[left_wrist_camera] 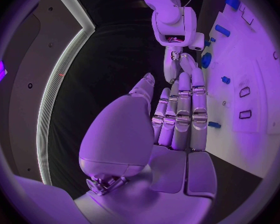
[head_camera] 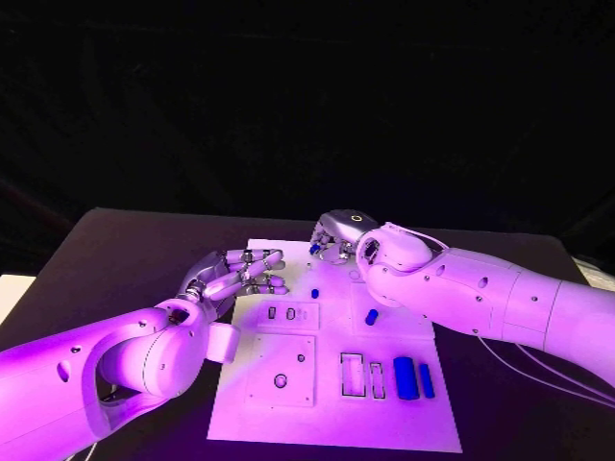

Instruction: Assemble the parts on the task board

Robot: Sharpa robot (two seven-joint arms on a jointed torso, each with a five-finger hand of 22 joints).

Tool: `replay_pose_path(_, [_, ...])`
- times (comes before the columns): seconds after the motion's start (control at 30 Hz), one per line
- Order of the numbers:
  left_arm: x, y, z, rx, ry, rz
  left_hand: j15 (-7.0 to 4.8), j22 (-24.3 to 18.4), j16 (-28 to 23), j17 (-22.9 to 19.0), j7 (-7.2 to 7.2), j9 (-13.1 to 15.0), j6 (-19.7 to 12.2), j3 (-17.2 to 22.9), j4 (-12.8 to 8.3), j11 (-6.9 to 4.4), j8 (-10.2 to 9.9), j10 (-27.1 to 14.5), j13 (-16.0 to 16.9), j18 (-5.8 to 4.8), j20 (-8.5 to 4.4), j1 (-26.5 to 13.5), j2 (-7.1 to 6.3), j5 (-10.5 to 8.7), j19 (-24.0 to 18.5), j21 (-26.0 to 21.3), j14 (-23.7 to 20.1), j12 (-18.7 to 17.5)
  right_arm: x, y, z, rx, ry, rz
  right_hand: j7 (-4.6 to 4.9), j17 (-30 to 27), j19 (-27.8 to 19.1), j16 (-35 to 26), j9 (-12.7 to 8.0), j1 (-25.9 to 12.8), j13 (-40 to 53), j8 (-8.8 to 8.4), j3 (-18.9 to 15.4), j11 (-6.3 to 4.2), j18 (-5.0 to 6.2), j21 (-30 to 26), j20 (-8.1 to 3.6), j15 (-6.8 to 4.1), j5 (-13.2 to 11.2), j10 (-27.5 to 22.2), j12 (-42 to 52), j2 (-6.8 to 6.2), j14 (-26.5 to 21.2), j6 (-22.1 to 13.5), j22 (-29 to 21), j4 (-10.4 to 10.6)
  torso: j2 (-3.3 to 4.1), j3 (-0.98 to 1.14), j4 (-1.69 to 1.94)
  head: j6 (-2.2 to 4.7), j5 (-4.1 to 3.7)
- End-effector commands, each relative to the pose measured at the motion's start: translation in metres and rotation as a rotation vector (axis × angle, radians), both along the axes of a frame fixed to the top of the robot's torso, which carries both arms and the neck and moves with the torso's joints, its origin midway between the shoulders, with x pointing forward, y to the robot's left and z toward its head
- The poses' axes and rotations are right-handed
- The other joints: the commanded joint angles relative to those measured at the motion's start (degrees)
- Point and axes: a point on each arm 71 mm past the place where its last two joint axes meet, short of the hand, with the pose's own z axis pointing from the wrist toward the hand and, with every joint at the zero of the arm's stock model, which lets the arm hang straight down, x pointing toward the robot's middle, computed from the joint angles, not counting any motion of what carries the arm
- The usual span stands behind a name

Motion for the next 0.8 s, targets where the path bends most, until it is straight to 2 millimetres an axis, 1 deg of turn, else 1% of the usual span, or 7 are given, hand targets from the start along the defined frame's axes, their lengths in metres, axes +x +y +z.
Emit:
replay_pose_path(0.03, [-0.001,-0.003,0.002,-0.011,-0.006,-0.025,0.14,0.05,-0.33,0.05,0.11,-0.01,-0.02,0.03,-0.39,0.11,-0.26,-0.37,0.05,0.33,0.01,-0.20,0.45,-0.25,0.21,0.31,-0.43,-0.11,0.001,0.000,-0.003,-0.022,0.028,-0.015,0.99,-1.93,-1.89,-1.40,-0.42,-0.35,-0.16,0.06,0.24,0.64,-0.22,-1.70,0.31,0.60,-0.52,-2.64,-0.34,-1.62,0.80,-2.31,-2.57,0.52,0.02,-0.02,-0.05,0.04,0.09])
replay_pose_path(0.1, [-0.001,-0.003,0.002,-0.011,-0.006,-0.025,0.14,0.05,-0.33,0.05,0.11,-0.01,-0.02,0.03,-0.39,0.11,-0.26,-0.37,0.05,0.33,0.01,-0.20,0.45,-0.25,0.21,0.31,-0.43,-0.11,0.002,-0.001,-0.004,-0.021,0.032,-0.019,2.21,-6.55,-4.77,-4.77,-0.44,-0.67,-0.08,-0.11,-0.23,1.70,0.60,-4.95,1.15,1.60,-0.93,-7.15,-0.10,-2.90,-0.61,-5.91,-7.63,1.04,0.04,-0.04,-0.07,0.03,0.12])
replay_pose_path(0.27, [0.000,-0.002,0.003,-0.010,-0.005,-0.025,0.14,0.05,-0.33,0.05,0.11,-0.01,-0.02,0.03,-0.39,0.11,-0.26,-0.37,0.05,0.33,0.01,-0.20,0.45,-0.25,0.21,0.31,-0.43,-0.11,0.001,-0.004,-0.001,0.005,0.009,-0.025,2.24,-11.45,-7.44,-8.56,-0.40,0.21,-0.08,0.08,-2.59,2.29,1.68,-8.95,1.77,1.86,-0.69,-11.91,-0.08,-4.49,-1.58,-10.58,-13.38,1.68,0.09,0.00,-0.04,0.01,0.22])
replay_pose_path(0.4, [0.000,-0.002,0.002,-0.009,-0.004,-0.025,0.14,0.05,-0.33,0.05,0.11,-0.01,-0.02,0.03,-0.39,0.11,-0.26,-0.37,0.05,0.33,0.01,-0.20,0.45,-0.25,0.21,0.31,-0.43,-0.11,-0.008,-0.011,0.004,0.041,-0.016,-0.016,2.48,-12.99,-7.65,-9.73,-0.30,0.66,-0.03,0.21,-3.49,2.42,1.84,-9.75,1.81,1.91,-0.50,-12.06,0.10,-4.70,-1.78,-10.68,-14.57,1.92,0.07,0.01,0.02,0.04,-0.04])
replay_pose_path(0.7, [0.002,0.004,0.002,-0.006,-0.002,-0.023,0.16,0.06,-0.41,0.15,0.13,-0.02,-0.05,0.01,-0.44,0.14,-0.32,-0.41,0.05,0.33,0.02,-0.25,0.43,-0.27,0.15,0.28,-0.50,-0.13,-0.032,-0.055,0.018,0.150,0.005,-0.044,2.54,-11.08,-5.67,-8.46,-0.16,0.81,0.47,0.33,-5.27,1.85,1.35,-8.51,1.47,1.61,0.26,-6.11,2.72,-4.70,-0.68,-9.00,-12.36,3.48,0.04,0.08,-0.68,0.21,-0.45])
replay_pose_path(0.73, [0.002,0.004,0.002,-0.006,-0.002,-0.023,0.16,0.06,-0.41,0.15,0.13,-0.02,-0.05,0.01,-0.44,0.14,-0.32,-0.41,0.05,0.33,0.02,-0.25,0.43,-0.27,0.15,0.28,-0.50,-0.13,-0.034,-0.062,0.018,0.155,0.030,-0.055,2.37,-8.16,-4.27,-6.35,-0.15,0.35,1.19,0.37,-5.60,1.30,0.90,-6.83,1.41,1.24,0.69,-2.71,4.42,-4.82,0.08,-8.83,-9.68,3.96,0.00,0.12,-0.78,0.27,-0.43])
replay_pose_path(0.8, [0.002,0.005,0.002,-0.006,-0.002,-0.023,0.16,0.06,-0.41,0.15,0.13,-0.02,-0.05,0.01,-0.44,0.14,-0.32,-0.41,0.05,0.33,0.02,-0.25,0.43,-0.27,0.15,0.28,-0.50,-0.13,-0.035,-0.075,0.016,0.154,0.096,-0.085,0.80,-3.45,-1.84,-2.92,-0.13,0.22,4.32,0.41,-6.90,-0.99,0.27,-3.98,0.48,-0.30,1.97,7.59,10.64,-5.93,1.21,-8.70,-5.32,4.20,-0.03,0.19,-0.84,0.21,-0.61])
